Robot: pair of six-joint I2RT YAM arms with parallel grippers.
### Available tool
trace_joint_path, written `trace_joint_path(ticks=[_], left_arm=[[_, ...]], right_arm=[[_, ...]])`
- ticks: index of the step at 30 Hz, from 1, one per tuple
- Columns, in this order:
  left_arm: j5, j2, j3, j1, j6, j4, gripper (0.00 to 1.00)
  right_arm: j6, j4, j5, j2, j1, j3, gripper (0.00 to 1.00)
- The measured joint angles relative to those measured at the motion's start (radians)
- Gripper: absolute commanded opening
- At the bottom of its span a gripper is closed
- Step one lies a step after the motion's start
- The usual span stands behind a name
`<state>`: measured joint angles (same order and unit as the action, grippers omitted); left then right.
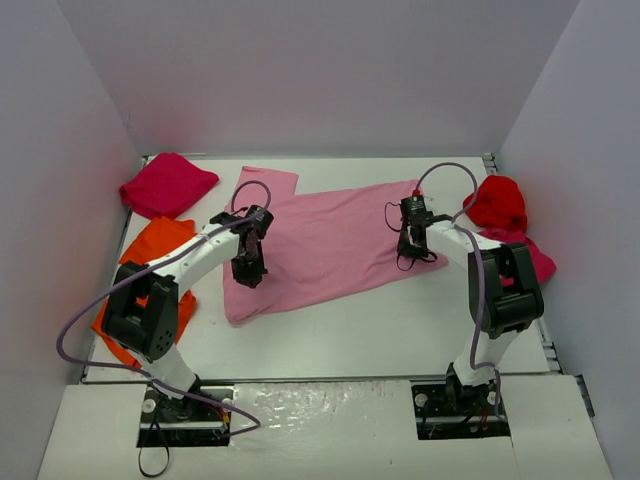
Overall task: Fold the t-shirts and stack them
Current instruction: Fold the tshirt
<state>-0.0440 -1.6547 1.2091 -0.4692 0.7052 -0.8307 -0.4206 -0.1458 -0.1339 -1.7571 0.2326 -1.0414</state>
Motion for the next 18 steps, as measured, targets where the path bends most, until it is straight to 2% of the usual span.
trace_joint_path(ticks=[5, 10, 14, 18], left_arm=[[0.039, -0.017, -0.026, 0.0, 0.002, 0.017, 0.0], [0.068, 0.029, -0.108, 0.0, 0.015, 0.026, 0.0], [0.042, 0.126, -0.14, 0.004, 0.03, 0.007, 0.0], [0.025, 0.144, -0.13, 0.012, 0.032, 0.001, 0.0]], right_arm=[[0.0, 0.051, 0.055, -0.007, -0.005, 0.011, 0.0], [-0.004, 0.091, 0.139, 0.007, 0.012, 0.052, 0.0], [0.008, 0.085, 0.104, 0.032, 0.062, 0.053, 0.0], [0.019, 0.07, 0.05, 0.033, 0.07, 0.052, 0.0]])
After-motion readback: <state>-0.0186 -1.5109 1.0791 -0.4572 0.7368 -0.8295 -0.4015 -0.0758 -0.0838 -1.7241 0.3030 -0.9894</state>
